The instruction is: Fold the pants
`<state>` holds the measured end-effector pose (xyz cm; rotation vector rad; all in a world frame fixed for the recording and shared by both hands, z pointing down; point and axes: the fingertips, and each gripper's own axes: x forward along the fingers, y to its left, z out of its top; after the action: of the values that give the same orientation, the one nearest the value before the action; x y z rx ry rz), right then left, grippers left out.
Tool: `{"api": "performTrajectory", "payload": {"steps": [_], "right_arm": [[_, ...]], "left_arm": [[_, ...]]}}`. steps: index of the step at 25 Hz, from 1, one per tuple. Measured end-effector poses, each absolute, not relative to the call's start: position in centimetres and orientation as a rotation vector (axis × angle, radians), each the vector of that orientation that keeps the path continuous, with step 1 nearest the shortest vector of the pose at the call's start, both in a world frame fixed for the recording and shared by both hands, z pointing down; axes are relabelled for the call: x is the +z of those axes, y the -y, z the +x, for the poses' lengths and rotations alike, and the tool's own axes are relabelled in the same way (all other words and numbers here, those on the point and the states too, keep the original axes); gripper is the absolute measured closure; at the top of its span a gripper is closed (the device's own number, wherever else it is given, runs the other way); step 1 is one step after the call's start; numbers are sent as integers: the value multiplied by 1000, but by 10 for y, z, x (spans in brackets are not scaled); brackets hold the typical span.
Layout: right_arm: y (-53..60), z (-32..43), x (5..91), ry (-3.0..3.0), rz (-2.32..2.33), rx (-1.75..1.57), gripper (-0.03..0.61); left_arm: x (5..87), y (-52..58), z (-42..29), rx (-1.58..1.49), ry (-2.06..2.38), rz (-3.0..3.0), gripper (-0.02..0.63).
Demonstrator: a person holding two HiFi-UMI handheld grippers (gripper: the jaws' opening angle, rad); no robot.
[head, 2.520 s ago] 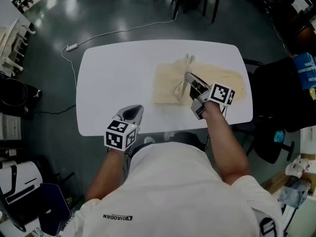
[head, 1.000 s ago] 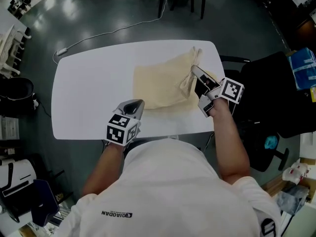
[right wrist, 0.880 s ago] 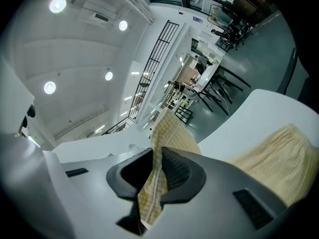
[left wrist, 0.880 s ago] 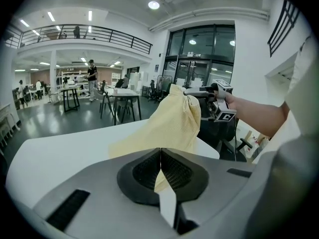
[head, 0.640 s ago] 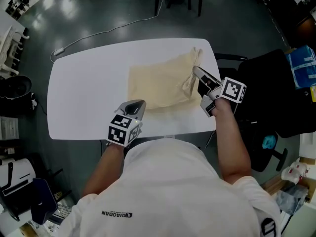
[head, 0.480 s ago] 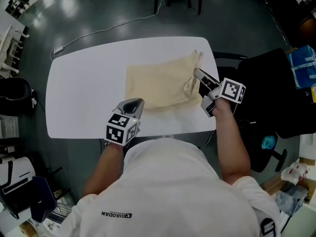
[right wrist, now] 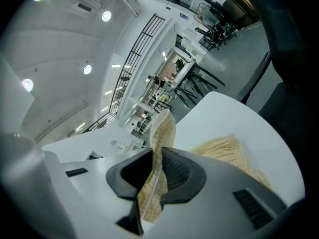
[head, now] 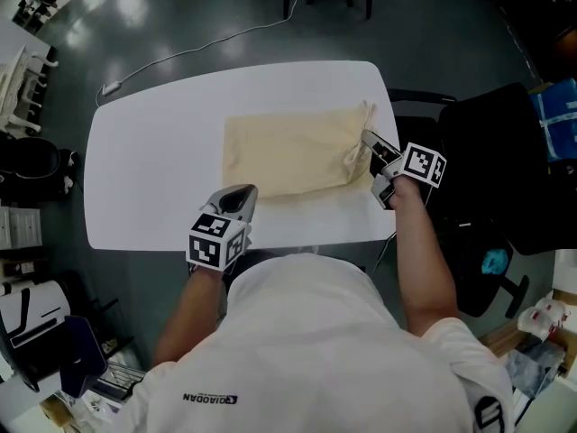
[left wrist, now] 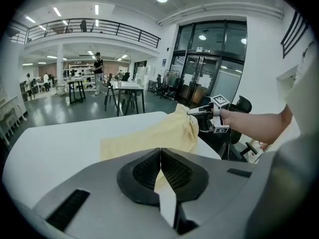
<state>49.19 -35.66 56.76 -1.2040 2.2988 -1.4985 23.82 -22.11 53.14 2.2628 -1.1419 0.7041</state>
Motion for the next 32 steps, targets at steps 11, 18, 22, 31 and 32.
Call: {"api": "performTrajectory", "payload": {"steps": [11,18,22,31,32], "right_arm": [[359,511,613,-2338,-1300,-1560,496],[361,538,630,-2341,-1568,-1537,454],[355,566,626,-2300,-1762,-1444,460],[339,553,612,-2299,-1711,-1408,492],[338,549,611,-2300,-1707,-1407,495]], "left_arm": [[531,215,246,725,1137,2254,586],[533,208,250,741,1124,2265,586],[536,201,246,746,1124,2256,586],[526,208,237,723,1128,2288,586],[525,208,234,721,1129,2290,586]]}}
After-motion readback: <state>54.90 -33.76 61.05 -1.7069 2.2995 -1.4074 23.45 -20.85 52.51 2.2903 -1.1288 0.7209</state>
